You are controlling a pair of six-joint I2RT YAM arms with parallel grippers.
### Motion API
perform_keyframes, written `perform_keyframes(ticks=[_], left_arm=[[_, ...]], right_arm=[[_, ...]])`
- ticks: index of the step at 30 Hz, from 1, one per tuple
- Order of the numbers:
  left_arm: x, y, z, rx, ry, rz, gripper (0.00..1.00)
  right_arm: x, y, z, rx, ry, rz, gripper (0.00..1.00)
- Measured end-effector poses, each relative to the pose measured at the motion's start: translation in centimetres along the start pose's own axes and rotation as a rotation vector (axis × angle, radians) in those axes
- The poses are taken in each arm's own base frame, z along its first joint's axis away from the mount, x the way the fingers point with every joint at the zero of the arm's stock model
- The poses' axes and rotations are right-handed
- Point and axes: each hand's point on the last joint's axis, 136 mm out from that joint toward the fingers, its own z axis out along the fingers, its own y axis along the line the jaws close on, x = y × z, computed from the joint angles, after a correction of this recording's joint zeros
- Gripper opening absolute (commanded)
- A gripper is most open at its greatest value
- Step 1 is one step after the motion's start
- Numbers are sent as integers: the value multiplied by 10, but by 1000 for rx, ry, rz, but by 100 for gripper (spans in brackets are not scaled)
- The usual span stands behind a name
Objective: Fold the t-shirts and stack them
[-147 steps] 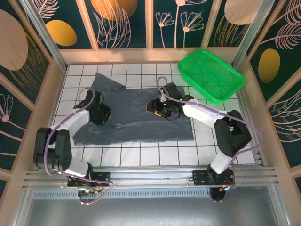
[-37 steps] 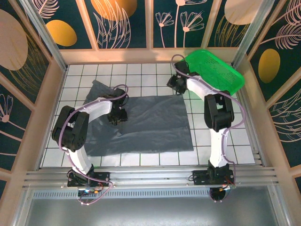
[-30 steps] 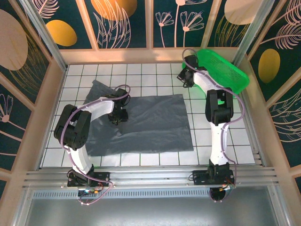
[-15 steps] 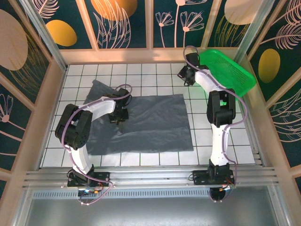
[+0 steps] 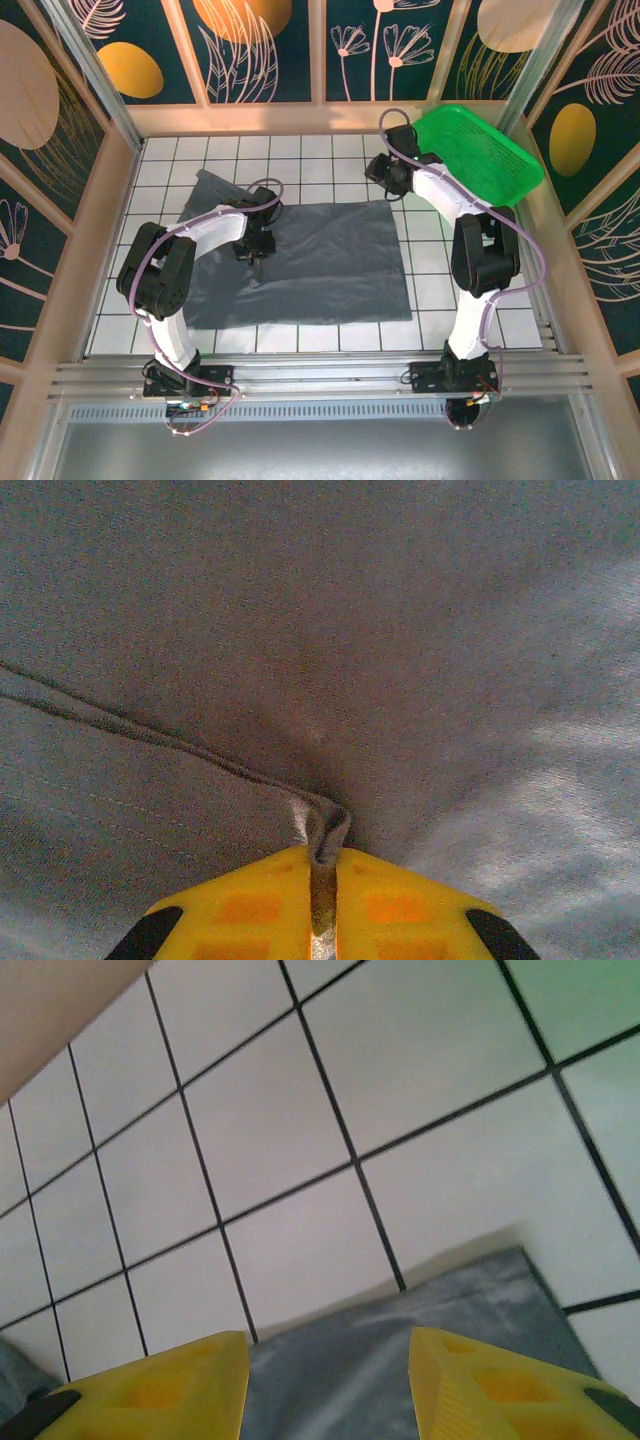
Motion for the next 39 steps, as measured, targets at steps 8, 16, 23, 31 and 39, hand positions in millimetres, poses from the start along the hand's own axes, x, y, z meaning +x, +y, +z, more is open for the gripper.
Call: perform_keyframes(ticks=[8,16,23,31,39], left_arm=[[-4,-6,-4,11,-13,7,9],[-5,-10,-4,22,-22,13,47],[-48,-24,-39,69,-136,-10,54],[-151,42,-80,184,-304,-349,48],[-187,116,-48,193,-303,-603,48]], right_arm=[[29,4,-7,-16,41,-31,47],[45,-2,-6,-16,69,-36,47],[59,-9,-1,1,95,-37,47],[53,-27,1,106,79,-49,46],[31,-67,33,267,73,-53,46]])
